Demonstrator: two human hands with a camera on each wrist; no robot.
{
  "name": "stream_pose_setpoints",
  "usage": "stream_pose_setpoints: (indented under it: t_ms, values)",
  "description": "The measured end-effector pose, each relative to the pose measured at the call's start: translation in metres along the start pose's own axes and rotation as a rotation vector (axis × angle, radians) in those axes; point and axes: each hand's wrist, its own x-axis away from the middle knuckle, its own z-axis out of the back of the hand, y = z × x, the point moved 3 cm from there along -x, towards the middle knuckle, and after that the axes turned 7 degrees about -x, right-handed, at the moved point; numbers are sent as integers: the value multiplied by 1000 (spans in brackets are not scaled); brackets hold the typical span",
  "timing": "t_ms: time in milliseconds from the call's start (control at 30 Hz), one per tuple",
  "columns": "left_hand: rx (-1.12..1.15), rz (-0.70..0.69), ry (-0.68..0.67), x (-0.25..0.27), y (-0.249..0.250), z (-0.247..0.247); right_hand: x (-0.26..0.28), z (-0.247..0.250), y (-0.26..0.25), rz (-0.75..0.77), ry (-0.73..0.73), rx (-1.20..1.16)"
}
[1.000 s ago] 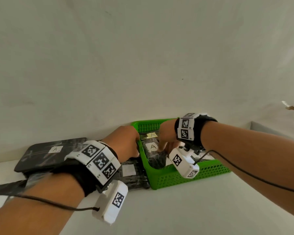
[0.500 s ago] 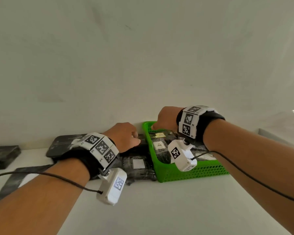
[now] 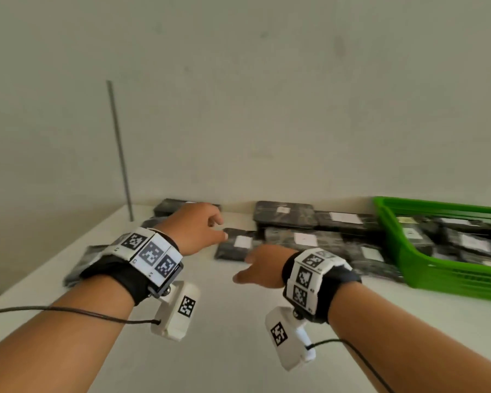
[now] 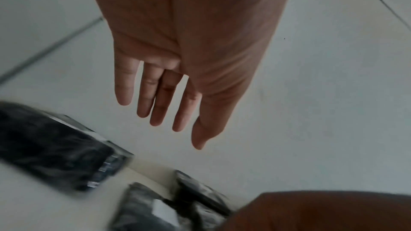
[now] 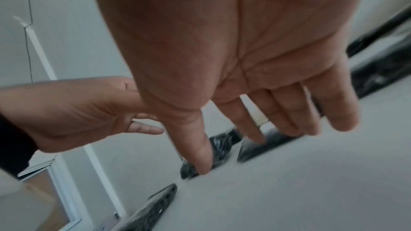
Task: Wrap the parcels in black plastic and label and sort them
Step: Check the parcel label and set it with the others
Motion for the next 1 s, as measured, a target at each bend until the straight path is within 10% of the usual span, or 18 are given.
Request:
stream_pose_setpoints:
  t_ms: [500,833,1000]
  values:
    - [-157,539,-239,42,-199,-17,-73,-62,-97,5,-51,124]
    - [-179,654,-224,25,-205,-25,-81,-60,-85,35,-65,151]
    - [39,550,-110,45,-155,-14,-68,-55,-67,37,-35,-279]
